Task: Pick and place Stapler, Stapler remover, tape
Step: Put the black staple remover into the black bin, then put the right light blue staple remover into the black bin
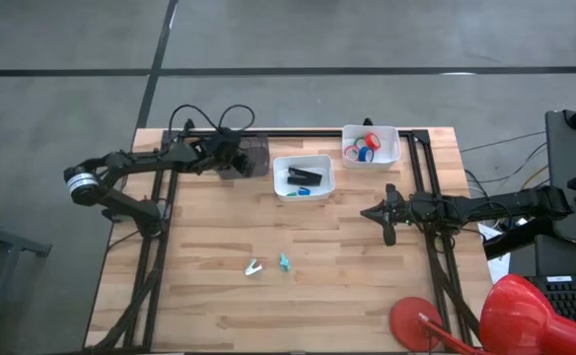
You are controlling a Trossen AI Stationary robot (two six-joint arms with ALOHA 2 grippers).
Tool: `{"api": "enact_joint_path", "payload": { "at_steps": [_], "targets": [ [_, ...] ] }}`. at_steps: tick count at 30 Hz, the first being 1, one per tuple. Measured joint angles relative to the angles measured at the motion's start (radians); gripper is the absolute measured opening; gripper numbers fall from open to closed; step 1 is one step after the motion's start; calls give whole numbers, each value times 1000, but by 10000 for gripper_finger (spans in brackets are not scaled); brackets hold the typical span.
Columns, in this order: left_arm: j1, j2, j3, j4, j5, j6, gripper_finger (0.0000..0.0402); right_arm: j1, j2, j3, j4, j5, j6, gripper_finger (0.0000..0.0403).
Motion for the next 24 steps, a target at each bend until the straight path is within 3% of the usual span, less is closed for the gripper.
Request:
{"api": "enact_joint_path", "payload": {
  "at_steps": [3,6,10,13,17,24],
  "targets": [
    [-12,1,9,-82,-50,34,202,0,0,0,0,0,0,8],
    [-25,1,9,-95,-83,163,202,0,0,0,0,0,0,8],
    [-35,-1,9,-79,-134,90,202,0,0,0,0,0,0,8],
    [-48,-11,9,-21,-63,100,202,0,0,0,0,0,0,9],
    [-116,-42,9,23,132,121,202,0,0,0,0,0,0,8],
    [-404,-84,9,47,219,230,202,0,0,0,0,0,0,8]
  ]
}}
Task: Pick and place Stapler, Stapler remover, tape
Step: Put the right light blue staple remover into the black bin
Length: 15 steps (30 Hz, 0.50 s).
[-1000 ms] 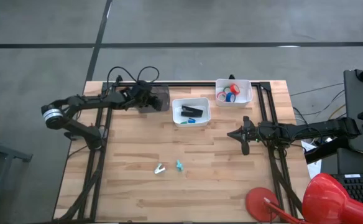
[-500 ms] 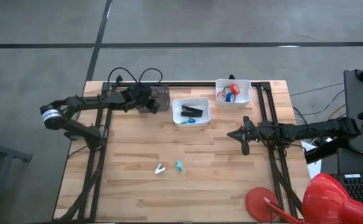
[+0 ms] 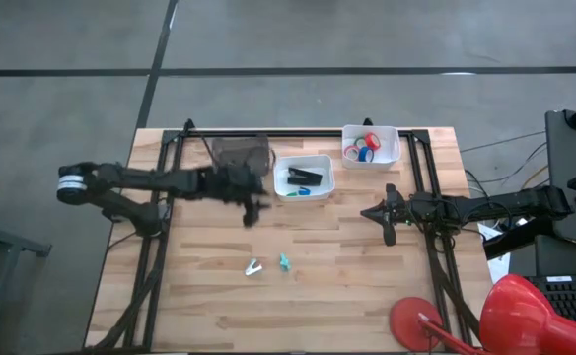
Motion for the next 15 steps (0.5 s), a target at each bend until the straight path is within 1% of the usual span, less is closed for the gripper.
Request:
{"api": "enact_joint_path", "payload": {
  "at_steps": [3,5,10,14,15],
  "targets": [
    [-145,14,0,11,-18,27,202,0,0,0,0,0,0,8],
    [-242,32,0,17,-77,52,202,0,0,0,0,0,0,8],
    [-449,94,0,78,-303,127,202,0,0,0,0,0,0,8],
    [-566,162,0,134,-515,159,202,0,0,0,0,0,0,8],
    [-587,179,0,143,-548,166,202,0,0,0,0,0,0,8]
  ]
}}
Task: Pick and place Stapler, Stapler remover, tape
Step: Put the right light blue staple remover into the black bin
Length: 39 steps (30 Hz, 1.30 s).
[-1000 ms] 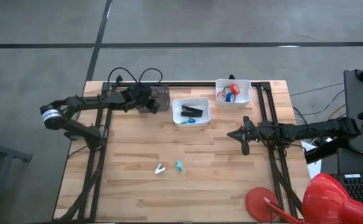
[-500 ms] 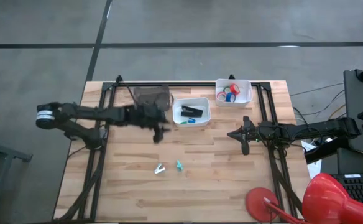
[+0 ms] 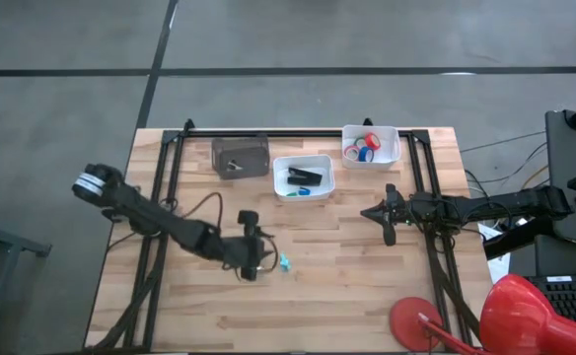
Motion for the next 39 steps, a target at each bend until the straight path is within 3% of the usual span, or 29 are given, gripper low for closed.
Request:
{"api": "enact_joint_path", "payload": {
  "at_steps": [8,16,25,35,39],
  "targets": [
    [-75,183,8,181,-30,15,202,0,0,0,0,0,0,8],
    [-78,327,98,187,-33,30,202,0,0,0,0,0,0,8],
    [-79,339,159,43,-33,30,202,0,0,0,0,0,0,8],
    [-79,338,156,17,-46,18,200,0,0,0,0,0,0,8],
    [-79,338,156,18,-49,14,181,0,0,0,0,0,0,8]
  ]
}}
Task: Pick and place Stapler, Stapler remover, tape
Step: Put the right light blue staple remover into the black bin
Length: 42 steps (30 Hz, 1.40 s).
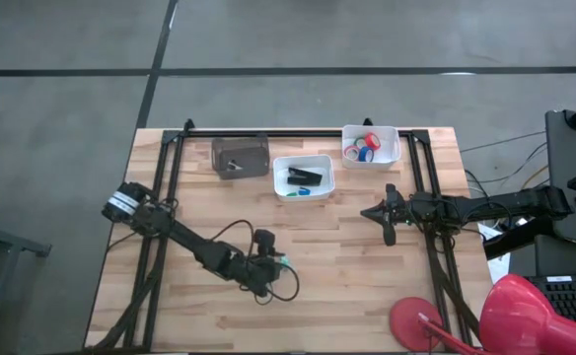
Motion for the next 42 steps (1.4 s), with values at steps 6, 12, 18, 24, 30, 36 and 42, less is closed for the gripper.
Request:
{"api": "enact_joint_path", "payload": {
  "at_steps": [6,12,18,24,30,36,42],
  "targets": [
    [0,0,-1,0,28,-2,131,0,0,0,0,0,0,8],
    [0,0,-1,2,37,-11,83,0,0,0,0,0,0,8],
    [0,0,-2,2,39,-36,40,0,0,0,0,0,0,8],
    [2,0,-2,18,53,-82,6,0,0,0,0,0,0,8],
    [3,-1,-2,21,30,-106,4,0,0,0,0,0,0,8],
    [3,-29,-3,-20,-35,-145,2,0,0,0,0,0,0,8],
    [5,-76,-3,-84,-99,-181,1,0,0,0,0,0,0,8]
  ]
}}
